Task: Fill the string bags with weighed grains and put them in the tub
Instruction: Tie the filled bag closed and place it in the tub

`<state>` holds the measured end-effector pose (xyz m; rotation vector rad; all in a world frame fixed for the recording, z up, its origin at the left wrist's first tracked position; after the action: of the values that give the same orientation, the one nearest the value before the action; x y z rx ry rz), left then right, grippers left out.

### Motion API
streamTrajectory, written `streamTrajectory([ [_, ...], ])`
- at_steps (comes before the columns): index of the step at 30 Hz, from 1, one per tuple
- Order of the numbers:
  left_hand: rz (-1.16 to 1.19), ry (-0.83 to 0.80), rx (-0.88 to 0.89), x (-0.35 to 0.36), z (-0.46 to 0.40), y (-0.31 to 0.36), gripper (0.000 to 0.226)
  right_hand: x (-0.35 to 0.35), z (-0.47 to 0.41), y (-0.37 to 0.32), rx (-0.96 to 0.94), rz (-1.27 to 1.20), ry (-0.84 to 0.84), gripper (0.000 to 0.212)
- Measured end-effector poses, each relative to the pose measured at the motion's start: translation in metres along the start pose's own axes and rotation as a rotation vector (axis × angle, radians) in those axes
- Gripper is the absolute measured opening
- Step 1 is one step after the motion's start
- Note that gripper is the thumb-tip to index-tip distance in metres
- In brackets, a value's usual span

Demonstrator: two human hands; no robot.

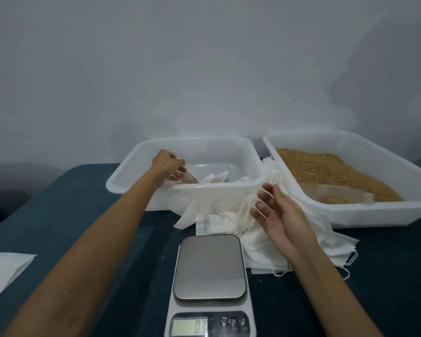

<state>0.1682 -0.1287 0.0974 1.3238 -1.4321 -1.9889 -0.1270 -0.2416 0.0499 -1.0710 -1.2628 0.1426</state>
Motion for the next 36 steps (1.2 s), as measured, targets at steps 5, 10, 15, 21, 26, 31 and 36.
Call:
streamTrajectory([
  [5,-0.108,-0.080,-0.005,0.020,-0.006,0.001,0.040,-0.003,-0.002,-0.003,-0.011,-0.044,-0.008,0.023],
  [10,-0.284,0.241,0.497,0.020,0.061,0.039,0.012,-0.001,-0.002,-0.002,-0.012,-0.033,-0.025,0.024],
  [15,-0.564,0.182,0.635,0.027,0.139,0.001,0.028,0.000,-0.001,0.001,0.003,-0.006,-0.036,0.023],
  [21,-0.795,0.011,0.247,0.030,0.141,-0.058,0.045,0.006,0.001,0.010,0.041,0.095,-0.084,0.027],
  [26,-0.624,0.054,0.301,0.036,0.135,-0.050,0.025,0.006,0.001,0.018,0.064,0.206,-0.099,0.026],
  [31,0.191,-0.208,0.435,0.050,0.154,-0.017,0.013,0.011,0.003,0.021,0.007,0.476,-0.119,0.032],
  [36,0.670,-0.434,0.358,0.074,0.167,-0.007,0.029,0.017,0.004,0.029,0.130,0.384,-0.202,0.047],
])
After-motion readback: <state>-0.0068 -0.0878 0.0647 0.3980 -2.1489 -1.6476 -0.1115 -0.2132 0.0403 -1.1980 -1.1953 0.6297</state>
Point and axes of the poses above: each hand's wrist, its own z-axis away from the middle knuckle, its own x-axis out of the palm, y = z × x, the point moved 5 cm from there along -z, towards the middle knuckle, and after that the axes turned 5 degrees about -y, right-handed, at the moved point
